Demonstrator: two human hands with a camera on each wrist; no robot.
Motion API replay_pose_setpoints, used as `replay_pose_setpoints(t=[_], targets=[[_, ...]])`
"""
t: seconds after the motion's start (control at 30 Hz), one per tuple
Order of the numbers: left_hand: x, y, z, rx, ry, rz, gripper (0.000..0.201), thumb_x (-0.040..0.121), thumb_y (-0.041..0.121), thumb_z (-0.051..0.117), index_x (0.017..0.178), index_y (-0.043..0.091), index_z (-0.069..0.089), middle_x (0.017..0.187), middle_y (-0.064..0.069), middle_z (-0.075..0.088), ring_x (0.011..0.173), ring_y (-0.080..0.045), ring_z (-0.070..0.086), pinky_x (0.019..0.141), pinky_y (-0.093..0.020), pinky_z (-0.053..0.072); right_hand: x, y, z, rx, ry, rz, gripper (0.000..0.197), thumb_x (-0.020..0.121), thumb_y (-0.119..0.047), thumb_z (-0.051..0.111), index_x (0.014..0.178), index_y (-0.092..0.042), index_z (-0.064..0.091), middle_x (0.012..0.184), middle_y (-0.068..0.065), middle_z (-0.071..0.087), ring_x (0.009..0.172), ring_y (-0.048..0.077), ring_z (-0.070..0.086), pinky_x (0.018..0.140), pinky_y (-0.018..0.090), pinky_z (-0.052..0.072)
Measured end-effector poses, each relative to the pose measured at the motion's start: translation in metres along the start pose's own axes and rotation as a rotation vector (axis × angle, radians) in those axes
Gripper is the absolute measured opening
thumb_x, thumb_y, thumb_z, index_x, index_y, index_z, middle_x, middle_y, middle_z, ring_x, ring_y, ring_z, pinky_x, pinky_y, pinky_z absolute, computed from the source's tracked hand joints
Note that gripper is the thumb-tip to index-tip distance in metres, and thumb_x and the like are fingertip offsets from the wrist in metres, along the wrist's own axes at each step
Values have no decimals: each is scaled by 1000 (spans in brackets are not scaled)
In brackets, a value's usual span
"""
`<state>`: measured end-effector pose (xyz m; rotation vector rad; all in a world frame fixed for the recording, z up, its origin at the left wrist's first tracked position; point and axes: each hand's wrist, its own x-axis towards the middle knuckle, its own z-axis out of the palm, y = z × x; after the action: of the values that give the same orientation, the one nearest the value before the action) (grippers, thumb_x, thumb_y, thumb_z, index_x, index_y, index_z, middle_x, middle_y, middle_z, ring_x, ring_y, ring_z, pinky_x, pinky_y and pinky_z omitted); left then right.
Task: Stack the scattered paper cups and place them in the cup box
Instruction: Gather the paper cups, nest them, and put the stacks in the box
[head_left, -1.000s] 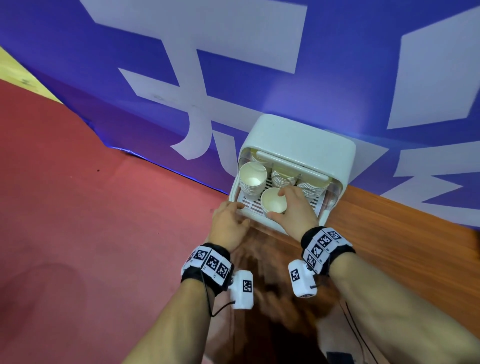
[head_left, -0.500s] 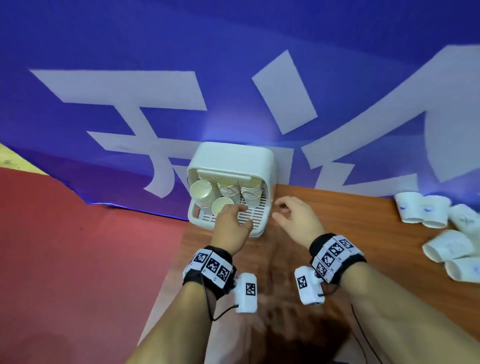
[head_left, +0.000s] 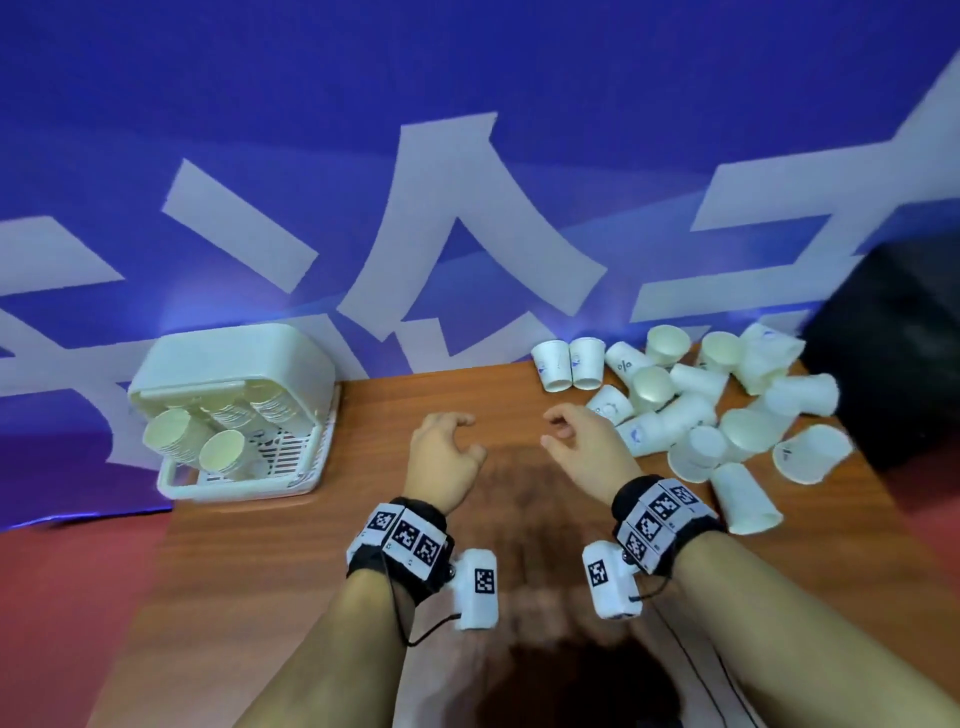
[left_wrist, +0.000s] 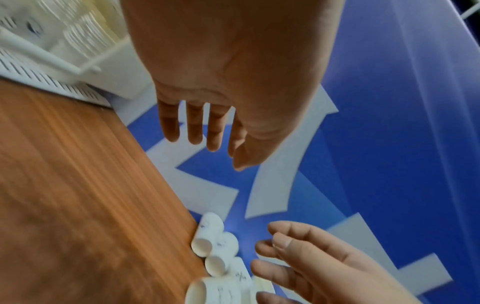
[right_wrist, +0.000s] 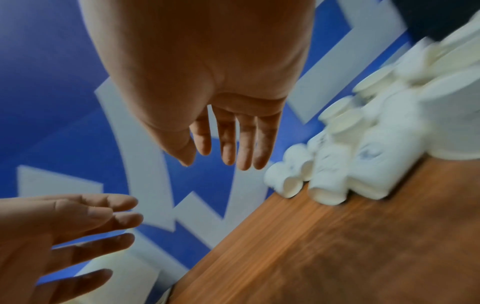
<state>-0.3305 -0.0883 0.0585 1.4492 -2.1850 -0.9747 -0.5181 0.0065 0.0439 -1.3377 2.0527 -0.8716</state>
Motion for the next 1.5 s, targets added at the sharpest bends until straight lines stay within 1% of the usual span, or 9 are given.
replay_pose_setpoints(t=[0.27, 0.37, 0.47, 0.6, 0.67, 0.8, 1.13, 1.4, 1.5], targets=[[-9, 84, 112, 21, -166, 80, 33, 85, 22, 68, 118, 21, 63, 123, 0, 55, 118, -22, 50, 104, -39, 40, -53, 107, -95, 52, 139, 224, 29, 89, -20, 64, 118, -16, 61, 108, -2, 59, 94, 12, 57, 89, 31, 48], [-9, 108, 144, 38, -218, 113, 34, 83, 20, 69, 116, 21, 63, 121, -3, 56, 114, -24, 51, 101, -39, 41, -72, 144, -121, 47, 159, 321, 31, 90, -20, 64, 120, -15, 59, 112, 0, 58, 101, 15, 55, 85, 26, 42], [-7, 124, 171, 48, -241, 154, 35, 81, 17, 71, 116, 17, 64, 119, -5, 59, 114, -24, 54, 100, -38, 43, -88, 174, -137, 60, 170, 405, 30, 89, -23, 66, 118, -19, 58, 115, -2, 58, 109, 19, 56, 90, 32, 45], [-9, 132, 200, 37, -279, 141, 39, 81, 15, 72, 119, 13, 63, 122, -5, 59, 116, -21, 53, 101, -31, 41, -103, 204, -139, 26, 152, 522, 52, 84, -33, 71, 130, -18, 51, 122, -3, 55, 115, 21, 54, 97, 37, 45], [-10, 132, 210, 39, -296, 115, 40, 81, 17, 72, 120, 14, 63, 124, -4, 56, 117, -21, 53, 103, -36, 43, -107, 216, -132, 32, 133, 590, 68, 80, -39, 73, 138, -20, 45, 132, 2, 50, 122, 24, 50, 102, 41, 43], [-10, 124, 220, 13, -291, 67, 39, 82, 17, 71, 120, 18, 61, 122, 0, 55, 117, -19, 52, 104, -39, 44, -108, 233, -114, 56, 92, 659, 82, 72, -49, 76, 142, -24, 39, 130, 5, 49, 121, 28, 51, 101, 43, 43], [-10, 97, 218, 45, -274, 73, 36, 83, 15, 71, 118, 20, 61, 119, 5, 54, 113, -16, 52, 101, -34, 43, -84, 249, -86, 100, 127, 771, 92, 75, -56, 74, 149, -28, 28, 139, 8, 39, 129, 34, 43, 105, 46, 41], [-2, 103, 224, 78, -303, 61, 41, 82, 15, 70, 122, 18, 61, 119, 4, 56, 111, -15, 55, 98, -32, 44, -82, 256, -94, 157, 145, 741, 80, 77, -36, 74, 146, -28, 36, 132, 7, 44, 117, 30, 51, 92, 35, 41], [5, 122, 238, 36, -331, 98, 40, 83, 14, 70, 121, 16, 61, 112, 9, 52, 110, -12, 53, 94, -25, 40, -92, 264, -107, 249, 212, 726, 79, 77, -33, 74, 146, -32, 36, 132, 3, 44, 116, 24, 51, 96, 34, 43]])
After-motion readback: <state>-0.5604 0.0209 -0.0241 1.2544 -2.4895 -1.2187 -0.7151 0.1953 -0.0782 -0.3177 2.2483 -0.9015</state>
